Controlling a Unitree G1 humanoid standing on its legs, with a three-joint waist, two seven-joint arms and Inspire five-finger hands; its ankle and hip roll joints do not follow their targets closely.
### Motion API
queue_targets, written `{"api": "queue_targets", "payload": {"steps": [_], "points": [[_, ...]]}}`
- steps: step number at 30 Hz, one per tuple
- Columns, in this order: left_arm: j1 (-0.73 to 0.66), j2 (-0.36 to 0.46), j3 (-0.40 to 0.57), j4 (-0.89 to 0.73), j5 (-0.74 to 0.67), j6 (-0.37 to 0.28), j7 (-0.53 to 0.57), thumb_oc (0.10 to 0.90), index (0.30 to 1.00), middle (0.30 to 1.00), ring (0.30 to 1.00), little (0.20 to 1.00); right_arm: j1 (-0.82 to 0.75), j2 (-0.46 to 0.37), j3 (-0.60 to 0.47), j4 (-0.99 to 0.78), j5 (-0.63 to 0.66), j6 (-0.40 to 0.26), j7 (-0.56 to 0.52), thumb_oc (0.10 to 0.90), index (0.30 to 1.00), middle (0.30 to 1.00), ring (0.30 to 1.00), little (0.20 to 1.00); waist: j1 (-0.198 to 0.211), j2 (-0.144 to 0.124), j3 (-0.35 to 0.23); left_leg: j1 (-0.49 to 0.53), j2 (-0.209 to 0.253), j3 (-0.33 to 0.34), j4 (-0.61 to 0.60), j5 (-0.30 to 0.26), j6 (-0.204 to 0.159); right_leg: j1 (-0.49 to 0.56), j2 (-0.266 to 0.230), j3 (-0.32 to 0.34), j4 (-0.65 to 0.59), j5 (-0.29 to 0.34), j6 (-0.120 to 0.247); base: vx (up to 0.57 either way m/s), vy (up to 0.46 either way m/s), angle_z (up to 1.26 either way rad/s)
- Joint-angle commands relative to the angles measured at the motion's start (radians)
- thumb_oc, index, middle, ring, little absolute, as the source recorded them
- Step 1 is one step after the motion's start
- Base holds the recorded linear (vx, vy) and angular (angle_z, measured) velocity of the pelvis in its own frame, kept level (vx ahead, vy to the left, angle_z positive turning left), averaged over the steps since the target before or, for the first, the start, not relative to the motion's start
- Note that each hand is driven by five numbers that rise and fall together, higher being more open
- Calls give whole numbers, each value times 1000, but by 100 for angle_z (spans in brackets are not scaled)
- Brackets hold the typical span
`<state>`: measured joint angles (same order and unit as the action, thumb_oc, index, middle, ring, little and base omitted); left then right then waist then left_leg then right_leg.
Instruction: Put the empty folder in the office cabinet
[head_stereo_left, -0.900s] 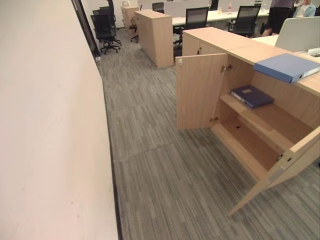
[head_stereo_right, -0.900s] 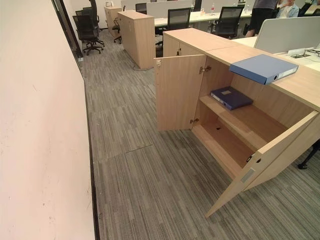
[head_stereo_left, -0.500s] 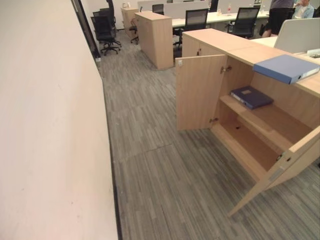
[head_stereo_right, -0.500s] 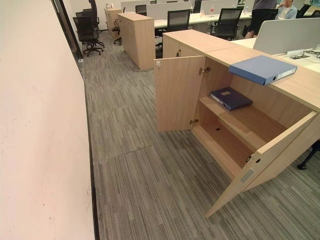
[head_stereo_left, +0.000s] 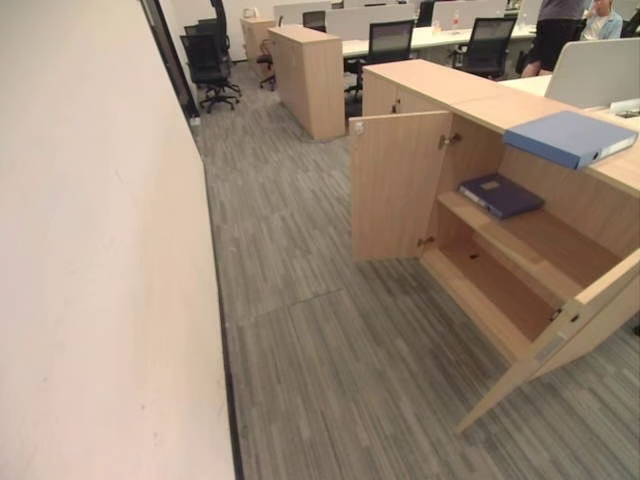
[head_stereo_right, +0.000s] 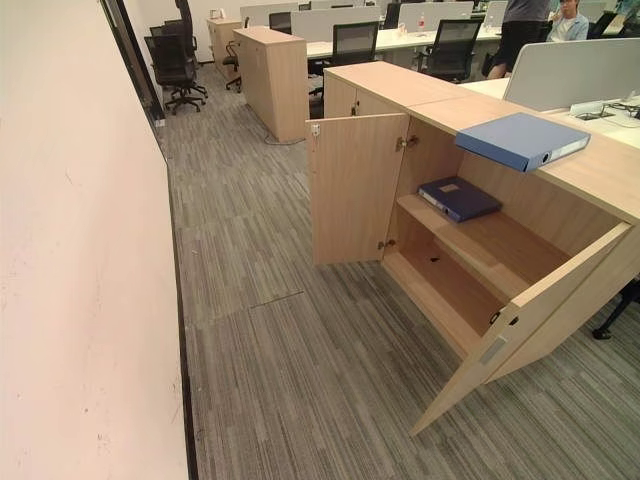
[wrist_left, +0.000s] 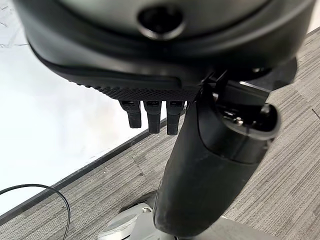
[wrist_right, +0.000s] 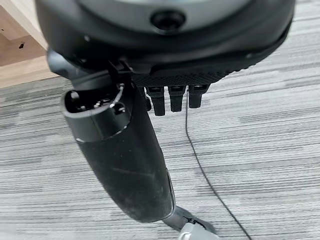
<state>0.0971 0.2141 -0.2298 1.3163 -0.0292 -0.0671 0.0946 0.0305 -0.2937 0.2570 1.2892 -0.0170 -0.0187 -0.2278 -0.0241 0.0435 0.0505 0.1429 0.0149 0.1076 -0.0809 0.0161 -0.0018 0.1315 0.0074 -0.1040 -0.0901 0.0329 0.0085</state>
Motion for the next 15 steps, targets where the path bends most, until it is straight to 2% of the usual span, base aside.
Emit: {"api": "queue_targets", "payload": {"steps": [1, 11, 15], "points": [[-45, -16, 22, 58, 6, -13, -13, 800, 900, 900, 900, 900, -72, -17, 2, -3, 43, -29, -21, 800, 900, 900, 900, 900, 2, -34, -45, -39, -26, -6, -6, -51, -13, -29, -20, -7, 3, -66, 63, 0, 0, 0], [-44, -14, 16, 52, 13, -11, -19, 800, 900, 900, 900, 900, -87, -32, -3, -48, 56, -40, -25, 800, 900, 900, 900, 900, 4, -34, -46, -36, -26, -3, -6, -51, -13, -28, -20, -8, 3, -66, 63, 1, 0, 0], [-40, -12, 18, 39, 15, -10, -20, 800, 900, 900, 900, 900, -90, -51, 8, -163, 53, -53, -22, 800, 900, 900, 900, 900, 4, -35, -45, -37, -25, -1, -6, -51, -14, -29, -21, -8, 3, -65, 63, -2, -1, -3]]}}
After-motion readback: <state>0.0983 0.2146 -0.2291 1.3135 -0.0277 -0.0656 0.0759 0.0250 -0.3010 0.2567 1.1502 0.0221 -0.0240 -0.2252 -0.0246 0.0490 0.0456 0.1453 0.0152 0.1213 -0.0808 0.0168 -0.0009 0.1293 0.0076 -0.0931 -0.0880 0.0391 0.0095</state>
